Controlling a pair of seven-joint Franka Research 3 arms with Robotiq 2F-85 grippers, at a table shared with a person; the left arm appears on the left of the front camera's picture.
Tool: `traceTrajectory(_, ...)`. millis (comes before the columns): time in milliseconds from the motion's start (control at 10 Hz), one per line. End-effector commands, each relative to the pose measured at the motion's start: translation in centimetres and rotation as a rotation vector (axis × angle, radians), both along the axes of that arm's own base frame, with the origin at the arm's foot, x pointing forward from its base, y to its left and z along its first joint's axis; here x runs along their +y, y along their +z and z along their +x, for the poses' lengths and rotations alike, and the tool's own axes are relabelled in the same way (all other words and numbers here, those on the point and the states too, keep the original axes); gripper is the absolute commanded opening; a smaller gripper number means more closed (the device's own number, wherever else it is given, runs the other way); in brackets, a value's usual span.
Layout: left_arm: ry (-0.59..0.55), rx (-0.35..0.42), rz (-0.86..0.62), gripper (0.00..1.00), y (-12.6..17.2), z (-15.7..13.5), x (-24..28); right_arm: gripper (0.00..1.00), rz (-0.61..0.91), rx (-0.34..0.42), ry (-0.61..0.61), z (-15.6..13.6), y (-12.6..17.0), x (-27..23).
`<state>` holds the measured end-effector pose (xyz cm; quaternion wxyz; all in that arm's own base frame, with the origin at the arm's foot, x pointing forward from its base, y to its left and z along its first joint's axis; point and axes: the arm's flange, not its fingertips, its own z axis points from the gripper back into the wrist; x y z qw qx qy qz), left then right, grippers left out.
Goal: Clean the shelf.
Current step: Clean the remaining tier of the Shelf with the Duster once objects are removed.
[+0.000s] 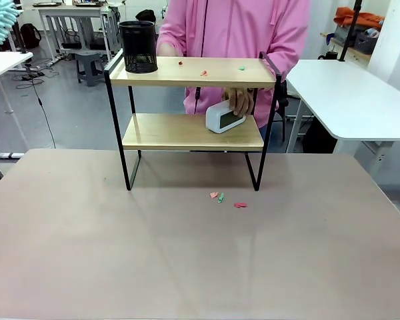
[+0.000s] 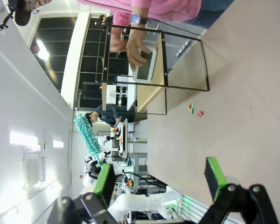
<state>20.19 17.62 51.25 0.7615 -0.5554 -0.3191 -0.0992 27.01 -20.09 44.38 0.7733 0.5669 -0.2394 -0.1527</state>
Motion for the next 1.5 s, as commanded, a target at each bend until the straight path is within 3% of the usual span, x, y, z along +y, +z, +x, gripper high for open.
traceTrajectory(0,-0.007,-0.039,-0.016,0.12,0.4,0.2,-0.1,1.00,0.005,-0.035,-0.005,0.3,0.1,0.0)
traceTrajectory(600,-0.007,-0.039,-0.016,0.12,0.4,0.2,-0.1,1.00,0.005,-0.035,-0.005,0.3,0.1,0.0)
traceTrajectory(700,-0.001,-0.001,-0.001,0.12,0.0,0.0,0.0,1.00,0.005,-0.035,-0.005,0.3,0.1,0.0)
traceTrajectory(900,-0.039,0.039,0.021,0.12,3.6,2.8,-3.6,1.00,0.005,-0.035,-0.005,0.3,0.1,0.0)
traceTrajectory(1000,-0.005,0.193,0.037,0.12,6.2,5.0,-5.6,1.00,0.005,-0.035,-0.005,0.3,0.1,0.0)
traceTrajectory(1100,-0.068,0.174,0.030,0.12,9.2,7.5,-8.2,1.00,0.005,-0.035,-0.005,0.3,0.1,0.0)
traceTrajectory(1300,0.005,0.209,0.162,0.12,13.1,10.7,-13.8,1.00,0.005,-0.035,-0.005,0.3,0.1,0.0)
traceTrajectory(1400,-0.017,0.149,0.227,0.12,14.5,11.3,-16.7,1.00,0.005,-0.035,-0.005,0.3,0.1,0.0)
